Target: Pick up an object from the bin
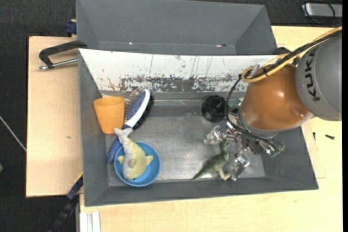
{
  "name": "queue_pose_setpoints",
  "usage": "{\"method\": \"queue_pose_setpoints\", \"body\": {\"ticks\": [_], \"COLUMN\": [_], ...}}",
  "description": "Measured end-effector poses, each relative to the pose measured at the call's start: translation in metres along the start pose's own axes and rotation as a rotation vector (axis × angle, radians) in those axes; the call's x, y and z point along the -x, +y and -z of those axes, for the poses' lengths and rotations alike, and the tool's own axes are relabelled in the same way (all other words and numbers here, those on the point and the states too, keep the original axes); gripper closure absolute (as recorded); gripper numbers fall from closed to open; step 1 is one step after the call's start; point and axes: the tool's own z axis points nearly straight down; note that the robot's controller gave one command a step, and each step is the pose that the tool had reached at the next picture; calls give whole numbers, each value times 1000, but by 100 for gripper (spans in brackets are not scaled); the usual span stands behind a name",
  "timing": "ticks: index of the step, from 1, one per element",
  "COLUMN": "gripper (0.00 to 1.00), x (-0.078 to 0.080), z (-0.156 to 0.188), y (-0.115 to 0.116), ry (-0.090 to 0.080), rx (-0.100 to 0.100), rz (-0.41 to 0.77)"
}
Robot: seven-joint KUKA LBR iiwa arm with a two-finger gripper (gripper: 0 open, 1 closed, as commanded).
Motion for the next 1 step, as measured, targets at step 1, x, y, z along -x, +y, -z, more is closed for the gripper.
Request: {"method": "queue_pose_setpoints", "body": {"ticks": [1], "gripper": [100], "x": [1], "z": [1], "y": [-1], "ry": [-6], "rx": [-3], "rz": [0]}}
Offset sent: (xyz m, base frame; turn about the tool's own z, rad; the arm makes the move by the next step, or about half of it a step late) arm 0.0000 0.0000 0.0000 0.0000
